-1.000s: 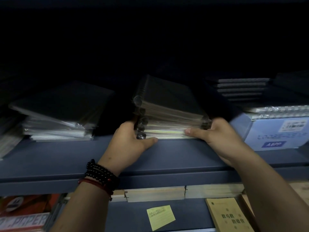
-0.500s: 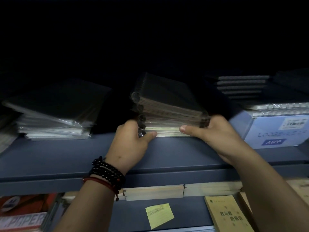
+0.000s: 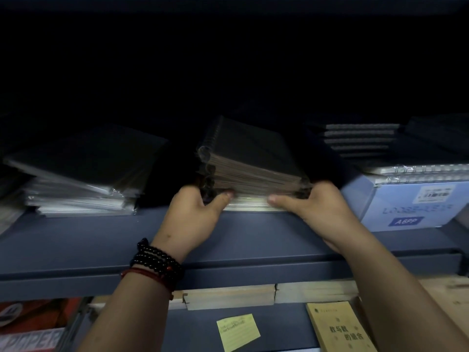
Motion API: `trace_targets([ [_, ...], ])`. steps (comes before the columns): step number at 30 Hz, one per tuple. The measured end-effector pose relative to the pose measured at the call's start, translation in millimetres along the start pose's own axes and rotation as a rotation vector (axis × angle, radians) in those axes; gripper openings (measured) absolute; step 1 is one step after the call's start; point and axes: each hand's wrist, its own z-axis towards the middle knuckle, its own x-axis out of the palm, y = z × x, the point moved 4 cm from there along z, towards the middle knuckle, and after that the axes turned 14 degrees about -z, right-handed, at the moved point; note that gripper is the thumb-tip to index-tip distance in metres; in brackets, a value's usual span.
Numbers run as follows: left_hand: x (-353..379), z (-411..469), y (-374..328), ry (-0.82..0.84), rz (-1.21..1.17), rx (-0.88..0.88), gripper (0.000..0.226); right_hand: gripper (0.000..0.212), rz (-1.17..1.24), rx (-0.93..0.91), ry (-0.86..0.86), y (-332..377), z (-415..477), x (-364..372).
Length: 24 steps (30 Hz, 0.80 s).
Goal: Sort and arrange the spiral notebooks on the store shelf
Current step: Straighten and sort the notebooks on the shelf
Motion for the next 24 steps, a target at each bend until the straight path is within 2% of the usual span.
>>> trace_targets([
  [4,-2,-4,0,-0.014,-0.174,0.013,0.008,0.035,-0.138,0.009,0.058,1,-3,-2],
  [6,-1,-3,5,-0.016,-0.163,-0.007,0.018,0.036,-0.13,0.041,0.054,0,-1,-2],
  [9,0,0,5,0.053,-0.246,-0.033,0.016,0.035,-0.036,0.084,0.045,-2,3,-1],
  [12,1,4,11,0.18,-0.343,-0.098,0.039,0.032,0.101,0.09,0.044,-2,7,2],
  [15,0,5,15,0.173,-0.348,-0.082,0.041,0.045,0.214,0.083,0.007,-5,10,1],
  [18,0,4,12,0.171,-0.364,-0.077,0.051,0.054,0.227,0.057,-0.014,-7,12,1],
  [21,-3,6,17,0.115,-0.245,-0.083,0.041,0.053,0.127,0.027,-0.011,-5,10,2],
  [24,-6,8,20,0.026,-0.01,-0.089,0.024,0.038,-0.065,0.024,-0.028,-4,8,1],
])
